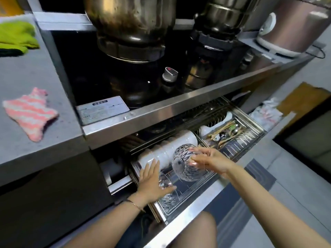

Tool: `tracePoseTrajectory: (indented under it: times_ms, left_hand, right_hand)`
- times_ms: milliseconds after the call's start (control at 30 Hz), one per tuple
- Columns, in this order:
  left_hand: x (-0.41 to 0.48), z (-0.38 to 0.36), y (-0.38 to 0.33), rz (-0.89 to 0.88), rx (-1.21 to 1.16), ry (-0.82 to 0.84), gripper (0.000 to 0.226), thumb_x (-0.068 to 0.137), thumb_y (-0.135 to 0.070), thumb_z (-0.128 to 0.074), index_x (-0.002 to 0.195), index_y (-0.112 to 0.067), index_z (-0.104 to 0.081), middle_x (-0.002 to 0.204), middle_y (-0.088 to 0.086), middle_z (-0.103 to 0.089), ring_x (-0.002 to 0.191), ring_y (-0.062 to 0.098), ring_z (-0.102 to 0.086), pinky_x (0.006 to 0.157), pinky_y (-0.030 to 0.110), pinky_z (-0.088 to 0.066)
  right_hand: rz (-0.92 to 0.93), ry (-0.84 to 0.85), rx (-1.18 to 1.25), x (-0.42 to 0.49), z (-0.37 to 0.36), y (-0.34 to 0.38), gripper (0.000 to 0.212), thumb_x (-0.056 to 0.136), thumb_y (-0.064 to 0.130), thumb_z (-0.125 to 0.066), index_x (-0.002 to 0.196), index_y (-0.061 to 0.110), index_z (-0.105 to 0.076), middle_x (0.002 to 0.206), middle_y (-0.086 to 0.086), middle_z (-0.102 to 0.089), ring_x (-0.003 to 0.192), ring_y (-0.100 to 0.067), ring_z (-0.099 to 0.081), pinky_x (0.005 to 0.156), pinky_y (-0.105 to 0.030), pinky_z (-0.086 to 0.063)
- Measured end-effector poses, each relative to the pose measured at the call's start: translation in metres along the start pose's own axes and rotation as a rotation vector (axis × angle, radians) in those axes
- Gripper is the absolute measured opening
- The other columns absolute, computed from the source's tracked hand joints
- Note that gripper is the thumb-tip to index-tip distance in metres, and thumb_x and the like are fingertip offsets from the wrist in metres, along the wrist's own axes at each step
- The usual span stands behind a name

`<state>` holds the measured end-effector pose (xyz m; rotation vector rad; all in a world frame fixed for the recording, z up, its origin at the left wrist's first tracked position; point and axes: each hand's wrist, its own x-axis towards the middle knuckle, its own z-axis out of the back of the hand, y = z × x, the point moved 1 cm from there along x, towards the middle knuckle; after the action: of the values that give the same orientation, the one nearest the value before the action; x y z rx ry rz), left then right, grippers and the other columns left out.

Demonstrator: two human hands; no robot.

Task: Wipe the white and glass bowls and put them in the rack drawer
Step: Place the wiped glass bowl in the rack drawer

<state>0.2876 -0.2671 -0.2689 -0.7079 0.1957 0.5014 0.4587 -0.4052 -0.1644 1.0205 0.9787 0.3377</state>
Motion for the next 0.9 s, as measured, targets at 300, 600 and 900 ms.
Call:
tracePoseTrajectory:
  times_ms: [300,600,900]
  left_hand:
    - [0.009,-0.014,0.01,0.006,0.241,-0.137,0.128,0.061,-0.091,-0.033,0.15,-0.013,0.014,0.147,-0.005,0.029,0.143,0.019,0.023,0.112,0.039,0.021]
    - [0.006,-0.01,0.007,0.016,0.259,-0.126,0.122,0.072,-0.082,-0.047,0.151,-0.011,0.013,0.158,0.005,0.021,0.146,0.023,0.02,0.111,0.039,0.021]
    - [0.005,-0.013,0.006,0.015,0.261,-0.131,0.123,0.071,-0.082,-0.049,0.151,-0.012,0.012,0.159,0.005,0.021,0.146,0.023,0.02,0.109,0.038,0.022]
  right_hand:
    - [-0.261,0.22,-0.166,0.068,-0.01,-0.034,0.019,0.083,0.005,-0.069,0.102,0.007,-0.067,0.09,-0.005,-0.071,0.072,-0.013,-0.068,0.065,-0.026,-0.056]
    - [-0.401,0.396,-0.307,0.089,-0.033,-0.04,0.006,0.09,0.012,-0.063,0.091,0.016,-0.068,0.078,0.006,-0.072,0.068,-0.003,-0.066,0.065,-0.02,-0.055]
    - [-0.461,0.365,-0.385,0.095,-0.044,-0.055,0.002,0.088,0.01,-0.066,0.087,0.011,-0.064,0.077,-0.001,-0.072,0.069,-0.011,-0.068,0.055,-0.021,-0.054]
